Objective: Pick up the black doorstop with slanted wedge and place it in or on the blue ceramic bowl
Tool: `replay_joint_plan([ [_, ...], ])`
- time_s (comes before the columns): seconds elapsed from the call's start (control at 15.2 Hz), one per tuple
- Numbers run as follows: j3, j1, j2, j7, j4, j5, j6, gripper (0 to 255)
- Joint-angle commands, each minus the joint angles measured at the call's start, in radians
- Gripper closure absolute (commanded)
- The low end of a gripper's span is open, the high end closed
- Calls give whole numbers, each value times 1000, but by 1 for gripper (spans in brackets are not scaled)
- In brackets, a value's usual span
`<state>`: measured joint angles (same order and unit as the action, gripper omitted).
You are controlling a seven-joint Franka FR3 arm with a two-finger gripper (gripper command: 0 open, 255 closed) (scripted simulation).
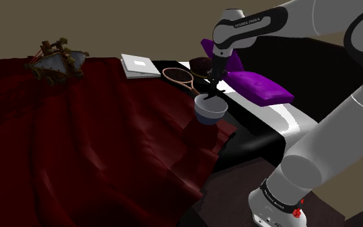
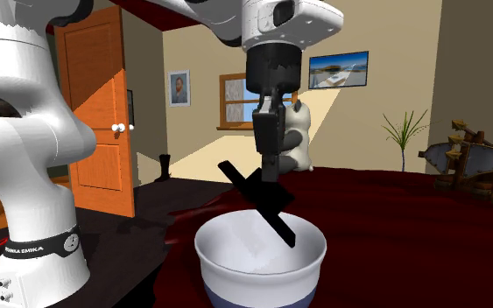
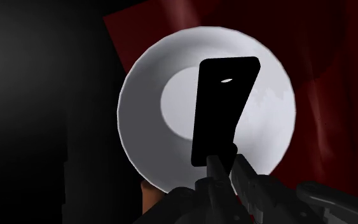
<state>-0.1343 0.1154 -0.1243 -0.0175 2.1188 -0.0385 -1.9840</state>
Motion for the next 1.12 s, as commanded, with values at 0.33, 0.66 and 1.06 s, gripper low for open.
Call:
replay_joint_plan([
  [0.33,-3,1,29,-2,61,2,-91,255],
  [0.66,-3,2,43,-3,83,4,-126,255],
  [1.06,-3,2,43,-3,83,4,-126,0],
])
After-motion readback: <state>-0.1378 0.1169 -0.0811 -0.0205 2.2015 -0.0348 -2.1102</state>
